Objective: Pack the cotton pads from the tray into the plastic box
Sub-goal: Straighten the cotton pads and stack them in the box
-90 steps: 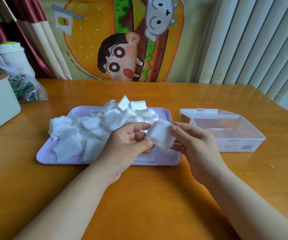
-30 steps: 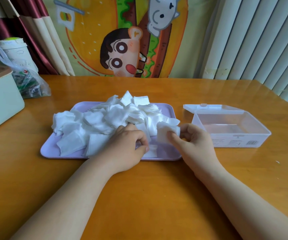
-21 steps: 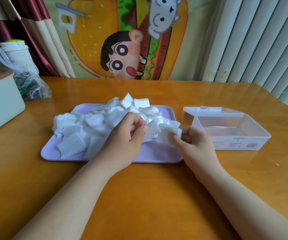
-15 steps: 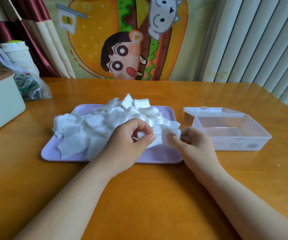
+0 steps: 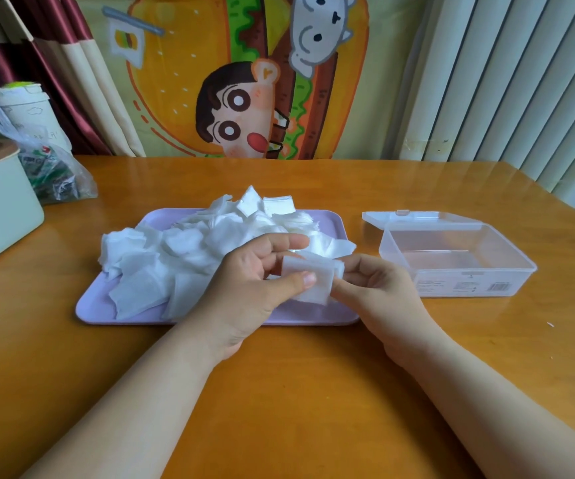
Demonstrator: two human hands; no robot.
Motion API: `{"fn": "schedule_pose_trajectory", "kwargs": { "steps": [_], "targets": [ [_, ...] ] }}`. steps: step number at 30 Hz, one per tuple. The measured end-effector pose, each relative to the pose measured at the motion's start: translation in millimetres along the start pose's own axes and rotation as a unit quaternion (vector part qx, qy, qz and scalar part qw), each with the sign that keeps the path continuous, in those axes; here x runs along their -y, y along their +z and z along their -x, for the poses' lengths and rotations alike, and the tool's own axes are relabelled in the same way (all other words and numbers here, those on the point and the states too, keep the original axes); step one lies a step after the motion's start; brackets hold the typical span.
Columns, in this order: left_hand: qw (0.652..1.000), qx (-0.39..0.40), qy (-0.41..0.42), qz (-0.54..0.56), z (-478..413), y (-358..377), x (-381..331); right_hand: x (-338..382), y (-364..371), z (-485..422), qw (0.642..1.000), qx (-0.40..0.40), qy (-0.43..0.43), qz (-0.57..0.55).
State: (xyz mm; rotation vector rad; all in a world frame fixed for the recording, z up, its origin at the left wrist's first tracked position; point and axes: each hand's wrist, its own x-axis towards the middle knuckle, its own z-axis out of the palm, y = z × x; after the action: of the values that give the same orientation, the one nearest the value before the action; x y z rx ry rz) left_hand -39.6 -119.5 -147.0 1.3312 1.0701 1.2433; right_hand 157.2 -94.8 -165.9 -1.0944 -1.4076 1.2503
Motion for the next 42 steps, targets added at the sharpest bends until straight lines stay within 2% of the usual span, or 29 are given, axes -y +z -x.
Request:
{"fn": "schedule_pose_trajectory", "kwargs": {
  "steps": [8, 13, 22, 25, 27, 29, 32, 34, 38, 42],
  "targets": [
    [0.998, -0.066, 0.020, 0.008, -1.2, 2.9, 2.4, 0.2, -2.0, 1.1, 0.999, 0.044, -0.003, -0.023],
    [0.997, -0.077, 0.018, -0.005, -2.2, 4.2, 5.4, -1.4, -2.6, 0.3, 0.998, 0.060, -0.015, -0.002],
    [0.990, -0.107, 0.034, -0.088, -4.9, 8.0, 9.8, 4.1, -1.6, 1.9, 0.996, 0.086, -0.023, -0.010],
    [0.972, -0.136, 0.071, -0.180, -8.3, 1.8, 12.8, 4.3, 4.5, 3.7, 0.999, 0.045, -0.009, -0.019],
    [0.933, -0.159, 0.093, -0.308, -10.6, -10.8, 15.4, -1.2, 5.0, 1.3, 1.000, -0.016, -0.017, -0.004],
    [0.880, -0.142, 0.090, -0.444, -11.4, -21.3, 19.1, -2.6, 5.3, -0.3, 0.998, -0.063, -0.029, 0.002],
    [0.848, -0.094, 0.064, -0.518, -10.9, -23.8, 24.4, -5.8, 3.2, -2.9, 0.993, -0.109, -0.031, 0.024],
    [0.852, -0.089, 0.072, -0.511, -11.0, -21.4, 25.3, -5.4, 4.1, -2.7, 0.992, -0.125, -0.022, 0.028],
    [0.889, -0.093, 0.066, -0.443, -10.5, -17.8, 25.1, -3.0, 6.4, -1.1, 0.991, -0.129, -0.020, 0.038],
    [0.885, -0.062, 0.033, -0.461, -11.7, -14.2, 25.7, -4.5, 6.2, -1.9, 0.991, -0.130, -0.017, 0.037]
  ]
}}
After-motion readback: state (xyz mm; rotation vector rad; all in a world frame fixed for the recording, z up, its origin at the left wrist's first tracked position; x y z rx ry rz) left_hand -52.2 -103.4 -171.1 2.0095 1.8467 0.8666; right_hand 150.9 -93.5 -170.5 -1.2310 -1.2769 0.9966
